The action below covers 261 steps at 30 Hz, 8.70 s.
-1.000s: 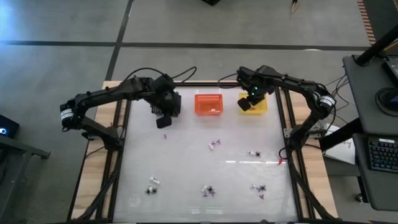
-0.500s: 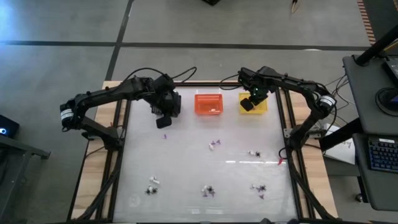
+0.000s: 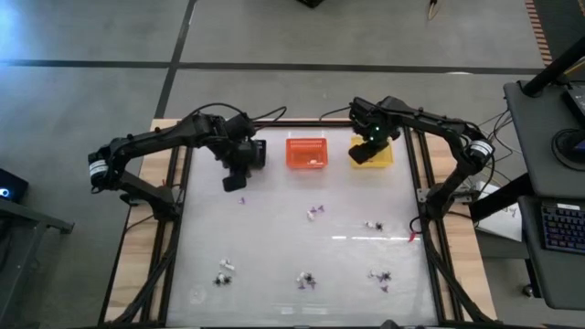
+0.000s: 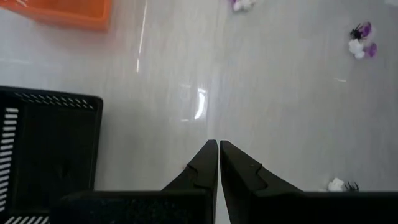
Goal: Sort Halloween decoration
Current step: Put the skeleton toy into the orange bin, then put the spider toy in the black bin
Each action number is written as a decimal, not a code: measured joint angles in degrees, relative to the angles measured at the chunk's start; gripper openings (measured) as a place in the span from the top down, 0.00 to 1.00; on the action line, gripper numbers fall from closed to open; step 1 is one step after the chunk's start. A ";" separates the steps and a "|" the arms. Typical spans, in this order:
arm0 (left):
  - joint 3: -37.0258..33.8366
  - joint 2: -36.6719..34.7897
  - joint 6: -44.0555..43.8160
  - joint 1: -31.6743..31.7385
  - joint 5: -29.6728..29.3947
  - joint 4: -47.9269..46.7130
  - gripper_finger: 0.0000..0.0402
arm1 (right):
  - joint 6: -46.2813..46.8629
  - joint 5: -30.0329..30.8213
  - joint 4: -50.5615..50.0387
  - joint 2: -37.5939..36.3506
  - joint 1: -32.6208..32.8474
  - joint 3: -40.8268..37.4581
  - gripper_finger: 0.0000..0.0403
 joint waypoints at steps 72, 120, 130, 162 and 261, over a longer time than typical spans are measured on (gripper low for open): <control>0.00 -2.14 3.28 -0.07 0.11 -7.66 1.00 | 103.66 -9.75 16.23 1.02 74.00 -13.76 0.63; 0.00 -2.29 4.50 -0.07 0.11 -10.86 1.00 | 102.40 7.65 23.45 1.39 75.69 -9.15 0.97; 0.00 -2.32 4.52 -0.07 0.11 -9.15 1.00 | 82.66 15.71 23.47 0.59 62.33 -7.35 0.97; 0.00 -2.34 -3.83 -0.07 0.00 -6.08 1.00 | 21.75 10.71 38.81 0.70 19.10 -0.84 0.97; -31.75 -2.25 -60.76 -58.77 -1.65 37.58 0.82 | 50.02 15.71 7.65 -1.40 50.07 11.40 0.79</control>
